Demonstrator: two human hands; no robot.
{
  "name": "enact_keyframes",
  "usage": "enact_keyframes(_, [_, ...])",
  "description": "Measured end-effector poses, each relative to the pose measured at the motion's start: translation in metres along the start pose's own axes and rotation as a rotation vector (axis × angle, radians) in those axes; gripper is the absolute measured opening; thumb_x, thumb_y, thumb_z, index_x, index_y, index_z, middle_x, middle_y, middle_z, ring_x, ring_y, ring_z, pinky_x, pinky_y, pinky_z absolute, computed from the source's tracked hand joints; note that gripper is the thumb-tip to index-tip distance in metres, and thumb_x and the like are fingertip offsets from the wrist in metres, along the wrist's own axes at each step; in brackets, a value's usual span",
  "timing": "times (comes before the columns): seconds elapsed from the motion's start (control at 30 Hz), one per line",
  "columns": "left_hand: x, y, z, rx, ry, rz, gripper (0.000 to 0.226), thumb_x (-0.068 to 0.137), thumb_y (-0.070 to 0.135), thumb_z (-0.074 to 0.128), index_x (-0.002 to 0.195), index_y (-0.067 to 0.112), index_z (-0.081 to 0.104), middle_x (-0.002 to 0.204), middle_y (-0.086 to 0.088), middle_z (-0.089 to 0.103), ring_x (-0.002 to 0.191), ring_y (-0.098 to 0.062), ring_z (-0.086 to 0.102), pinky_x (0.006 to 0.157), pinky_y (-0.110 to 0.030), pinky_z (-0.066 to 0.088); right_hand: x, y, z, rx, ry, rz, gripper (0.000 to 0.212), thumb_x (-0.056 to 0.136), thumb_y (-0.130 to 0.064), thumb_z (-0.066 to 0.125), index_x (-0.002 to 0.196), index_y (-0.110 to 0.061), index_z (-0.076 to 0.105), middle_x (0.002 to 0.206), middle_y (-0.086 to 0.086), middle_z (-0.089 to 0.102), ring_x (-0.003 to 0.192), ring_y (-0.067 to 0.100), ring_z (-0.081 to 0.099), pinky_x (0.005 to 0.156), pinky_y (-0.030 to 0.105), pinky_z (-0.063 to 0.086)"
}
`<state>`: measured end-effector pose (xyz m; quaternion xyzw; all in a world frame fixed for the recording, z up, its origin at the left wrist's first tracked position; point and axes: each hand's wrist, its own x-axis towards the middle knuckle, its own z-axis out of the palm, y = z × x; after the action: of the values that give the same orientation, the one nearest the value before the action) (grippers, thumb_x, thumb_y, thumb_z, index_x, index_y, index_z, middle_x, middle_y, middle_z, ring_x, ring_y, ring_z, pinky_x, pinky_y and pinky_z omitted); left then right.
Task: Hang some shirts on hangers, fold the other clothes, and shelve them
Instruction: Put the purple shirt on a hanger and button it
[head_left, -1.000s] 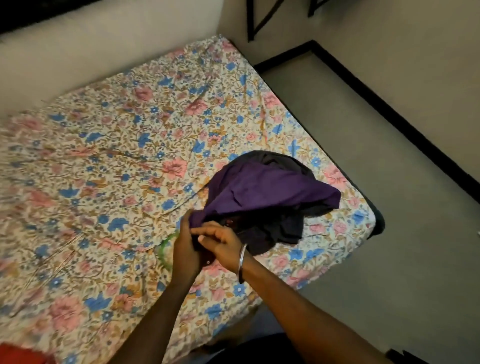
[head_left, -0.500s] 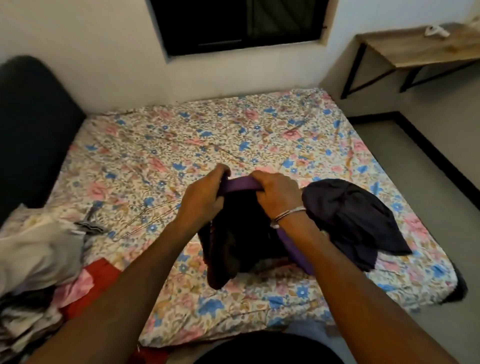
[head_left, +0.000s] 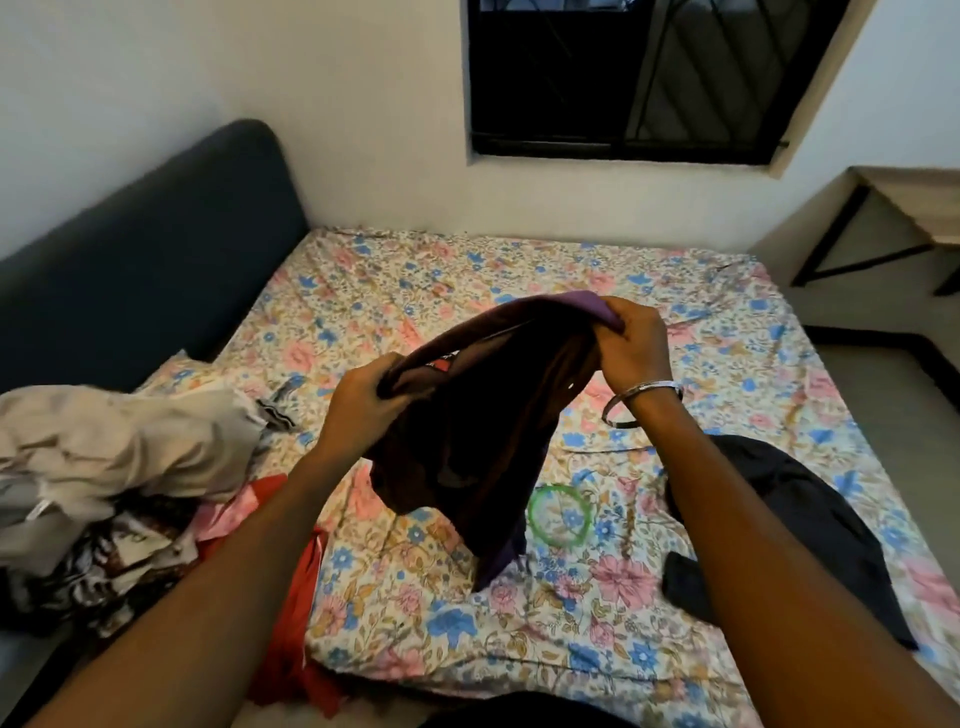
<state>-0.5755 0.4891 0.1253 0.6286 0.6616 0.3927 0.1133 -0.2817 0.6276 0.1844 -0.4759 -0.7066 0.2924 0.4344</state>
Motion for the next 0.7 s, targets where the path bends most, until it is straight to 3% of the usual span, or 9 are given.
enact_keyframes(0.1, [-0.001,0.014,-0.020,0.122,-0.031,0.036,0.048,0.085,0.074,0.059,0.097,0.027,0.062,0.078,0.004,0.063,0.073,-0.017,0.062,0.061,-0.042,0.048,-0.001,0.006,0.001,0.108,0.012,0.037,0.029,0.090,0.003,0.056,0.105,-0.013,0.075,0.084,0.000,0.068,0.079,0.015,0.062,0.071,0.032,0.051])
enact_keyframes(0.17, [-0.002,0.026,-0.036,0.232,0.003,0.114,0.048,0.091,0.074,0.047,0.103,0.031,0.063,0.083,0.006,0.065,0.076,-0.017,0.065,0.063,-0.041,0.049,0.003,0.011,-0.002,0.114,-0.002,0.036,0.030,0.091,0.003,0.055,0.108,-0.011,0.075,0.089,0.003,0.070,0.084,0.018,0.064,0.074,0.034,0.052])
enact_keyframes(0.33, [0.005,0.038,-0.049,0.684,0.060,0.282,0.027,0.089,0.018,0.060,0.116,0.020,0.062,0.106,0.000,0.062,0.097,-0.025,0.063,0.069,-0.041,0.051,0.001,0.020,0.002,0.210,-0.028,0.031,0.019,0.093,-0.005,0.059,0.104,-0.012,0.074,0.084,-0.001,0.068,0.083,0.016,0.064,0.074,0.030,0.049])
enact_keyframes(0.43, [0.001,0.025,-0.041,0.435,0.183,-0.015,0.024,0.087,0.008,0.058,0.107,0.021,0.064,0.102,0.002,0.064,0.097,-0.021,0.061,0.078,-0.037,0.049,-0.009,0.025,0.009,0.243,-0.118,0.051,0.024,0.091,-0.006,0.059,0.104,-0.019,0.073,0.089,-0.005,0.070,0.087,0.012,0.065,0.076,0.027,0.049])
enact_keyframes(0.53, [-0.012,0.034,-0.021,-0.162,0.716,-0.417,0.021,0.091,0.007,0.054,0.103,0.022,0.062,0.094,0.006,0.065,0.091,-0.011,0.059,0.079,-0.023,0.046,-0.022,0.030,0.020,0.245,-0.320,0.004,0.036,0.092,-0.003,0.055,0.115,-0.023,0.072,0.107,-0.007,0.074,0.104,0.011,0.067,0.088,0.028,0.052])
enact_keyframes(0.57, [-0.015,0.037,-0.014,-0.290,0.791,-0.496,0.016,0.096,0.011,0.054,0.106,0.021,0.062,0.096,0.005,0.064,0.093,-0.012,0.059,0.078,-0.020,0.046,-0.026,0.033,0.024,0.236,-0.350,0.009,0.035,0.094,-0.003,0.055,0.116,-0.023,0.072,0.107,-0.006,0.074,0.103,0.012,0.067,0.087,0.029,0.052])
enact_keyframes(0.6, [-0.017,0.033,-0.010,-0.306,0.715,-0.543,0.012,0.100,0.022,0.054,0.108,0.019,0.062,0.099,0.002,0.066,0.094,-0.014,0.060,0.076,-0.020,0.046,-0.030,0.033,0.027,0.216,-0.366,0.029,0.030,0.095,-0.005,0.056,0.113,-0.021,0.072,0.103,-0.004,0.074,0.098,0.014,0.067,0.084,0.031,0.051])
enact_keyframes(0.63, [-0.019,0.025,-0.008,-0.205,0.491,-0.538,0.026,0.100,0.039,0.055,0.107,0.015,0.065,0.099,-0.002,0.068,0.093,-0.015,0.063,0.074,-0.025,0.047,-0.031,0.035,0.030,0.175,-0.394,0.068,0.022,0.096,-0.008,0.058,0.107,-0.020,0.073,0.097,-0.001,0.073,0.092,0.016,0.067,0.080,0.033,0.049])
enact_keyframes(0.7, [-0.020,0.005,-0.015,0.123,-0.240,-0.371,0.070,0.086,0.079,0.047,0.092,0.013,0.067,0.084,-0.004,0.070,0.076,-0.013,0.063,0.065,-0.031,0.044,-0.027,0.038,0.028,-0.091,-0.652,0.141,0.009,0.097,-0.019,0.062,0.094,-0.021,0.071,0.091,0.005,0.071,0.088,0.022,0.065,0.079,0.035,0.048])
